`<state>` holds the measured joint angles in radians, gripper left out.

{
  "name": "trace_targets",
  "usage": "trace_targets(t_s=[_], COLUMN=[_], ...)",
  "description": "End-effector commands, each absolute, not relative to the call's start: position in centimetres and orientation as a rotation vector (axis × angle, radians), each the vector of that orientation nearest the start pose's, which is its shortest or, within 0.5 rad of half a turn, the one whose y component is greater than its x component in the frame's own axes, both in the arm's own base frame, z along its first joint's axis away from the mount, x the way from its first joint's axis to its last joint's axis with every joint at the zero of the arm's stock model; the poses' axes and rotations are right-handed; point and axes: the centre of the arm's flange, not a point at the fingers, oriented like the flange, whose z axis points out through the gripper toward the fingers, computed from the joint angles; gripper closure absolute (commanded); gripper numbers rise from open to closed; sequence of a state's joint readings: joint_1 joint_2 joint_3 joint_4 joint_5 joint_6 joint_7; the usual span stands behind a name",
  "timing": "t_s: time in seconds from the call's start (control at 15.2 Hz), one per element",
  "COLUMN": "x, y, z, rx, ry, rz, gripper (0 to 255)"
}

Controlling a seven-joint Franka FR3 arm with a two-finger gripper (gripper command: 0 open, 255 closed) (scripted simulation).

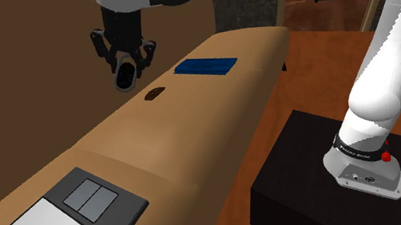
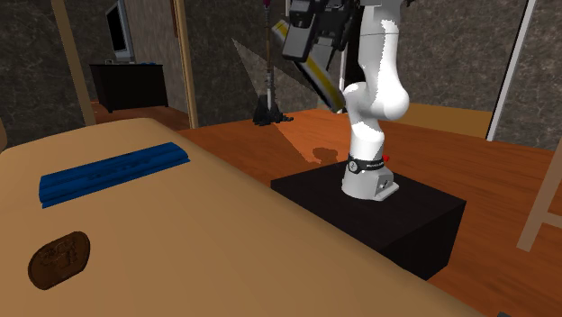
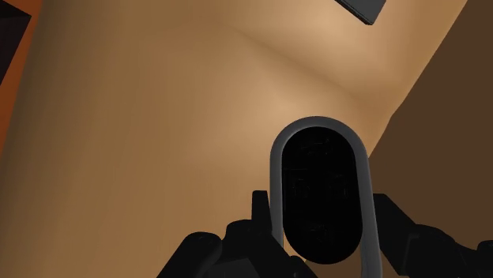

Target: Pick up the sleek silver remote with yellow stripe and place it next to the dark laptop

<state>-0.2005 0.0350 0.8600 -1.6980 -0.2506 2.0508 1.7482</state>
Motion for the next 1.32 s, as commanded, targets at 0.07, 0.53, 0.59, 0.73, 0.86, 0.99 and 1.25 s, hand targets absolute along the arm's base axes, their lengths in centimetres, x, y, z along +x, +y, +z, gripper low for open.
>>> trace_targets(t_s=[0.07,0.53,0.59,0.73,0.86,0.99,1.25], x=[48.7,48.7,48.7,48.7,48.7,48.7,48.7], y=[35.2,35.2,35.2,35.2,35.2,35.2,35.2], z=[58.3,54.6,54.1,53.0,52.0,50.9,48.8], rx=[-2.513,-2.513,-2.513,-2.513,-2.513,-2.513,-2.513], ry=[1.396,1.396,1.396,1.396,1.396,1.396,1.396], rz=[-0.462,-0.462,-0.462,-0.462,-0.462,-0.462,-0.462], gripper=[255,255,255,255,255,255,255])
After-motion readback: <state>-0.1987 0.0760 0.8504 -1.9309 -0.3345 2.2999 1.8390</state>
